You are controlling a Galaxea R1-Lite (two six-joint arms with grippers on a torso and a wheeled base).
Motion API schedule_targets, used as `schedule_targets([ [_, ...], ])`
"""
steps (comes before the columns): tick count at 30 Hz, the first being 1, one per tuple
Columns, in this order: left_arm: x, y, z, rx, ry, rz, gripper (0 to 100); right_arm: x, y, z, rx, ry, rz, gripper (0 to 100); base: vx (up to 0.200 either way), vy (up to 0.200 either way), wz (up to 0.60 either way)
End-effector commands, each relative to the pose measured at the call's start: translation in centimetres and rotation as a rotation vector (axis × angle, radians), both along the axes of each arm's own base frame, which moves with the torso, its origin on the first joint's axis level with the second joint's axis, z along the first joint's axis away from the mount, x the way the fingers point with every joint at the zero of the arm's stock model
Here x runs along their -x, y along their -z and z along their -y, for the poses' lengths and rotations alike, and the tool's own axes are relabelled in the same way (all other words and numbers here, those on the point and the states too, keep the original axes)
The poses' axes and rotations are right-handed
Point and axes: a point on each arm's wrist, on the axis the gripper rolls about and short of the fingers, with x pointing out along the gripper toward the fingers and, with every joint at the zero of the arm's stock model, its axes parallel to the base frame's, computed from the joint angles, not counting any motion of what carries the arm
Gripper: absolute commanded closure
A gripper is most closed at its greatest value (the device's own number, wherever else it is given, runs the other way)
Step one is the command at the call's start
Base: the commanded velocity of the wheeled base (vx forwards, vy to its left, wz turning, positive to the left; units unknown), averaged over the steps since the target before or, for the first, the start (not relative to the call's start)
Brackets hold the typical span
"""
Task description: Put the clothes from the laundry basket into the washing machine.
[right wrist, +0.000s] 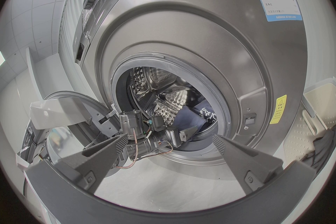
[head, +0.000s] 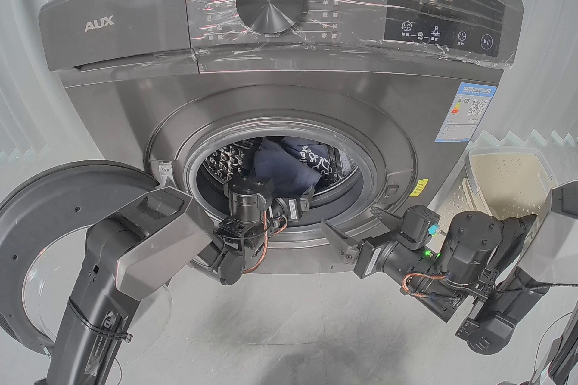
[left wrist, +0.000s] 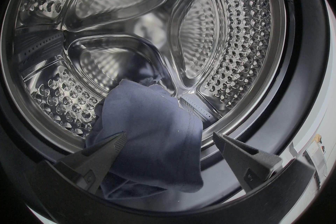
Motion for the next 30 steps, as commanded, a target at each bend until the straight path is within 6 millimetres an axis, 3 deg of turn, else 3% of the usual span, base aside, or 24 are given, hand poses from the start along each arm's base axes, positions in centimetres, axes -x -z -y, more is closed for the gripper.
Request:
schedule_targets([
  [1, 0.0, 0.5, -0.1, -0.012, -0.005, -0.012, 0, 0.0, 0.0, 0.0, 0.001, 0.001, -0.001, 0, 0.0, 0.0, 0.0],
  [2, 0.0, 0.5, -0.1, -0.015, -0.005, -0.014, 0, 0.0, 0.0, 0.0, 0.001, 0.001, 0.0, 0, 0.0, 0.0, 0.0],
  [3, 0.0, 0.5, 0.0, -0.014, -0.002, -0.013, 100, 0.0, 0.0, 0.0, 0.001, 0.001, 0.0, 0, 0.0, 0.0, 0.0],
  [12, -0.2, -0.6, 0.6, 0.008, 0.012, 0.023, 100, -0.1, -0.1, -0.1, -0.003, 0.001, 0.005, 0, 0.0, 0.0, 0.0],
  [15, -1.3, -2.6, 1.1, 0.06, 0.001, 0.095, 100, -0.1, -0.1, -0.1, -0.004, 0.001, 0.006, 0, 0.0, 0.0, 0.0],
  [21, -3.0, -4.1, 1.0, 0.107, -0.063, 0.179, 100, -0.1, -0.1, -0.1, -0.005, 0.001, 0.007, 0, 0.0, 0.0, 0.0],
  [26, -1.3, -5.3, 0.1, 0.071, -0.044, 0.127, 100, -0.1, -0.2, -0.1, -0.006, 0.002, 0.008, 0, 0.0, 0.0, 0.0],
  [27, -0.7, -5.5, 0.0, 0.059, -0.03, 0.109, 0, -0.1, -0.2, -0.1, -0.005, 0.001, 0.007, 0, 0.0, 0.0, 0.0],
  [30, 1.5, -6.8, -0.3, 0.032, 0.028, 0.054, 0, -0.1, -0.1, -0.1, -0.004, 0.001, 0.006, 0, 0.0, 0.0, 0.0],
])
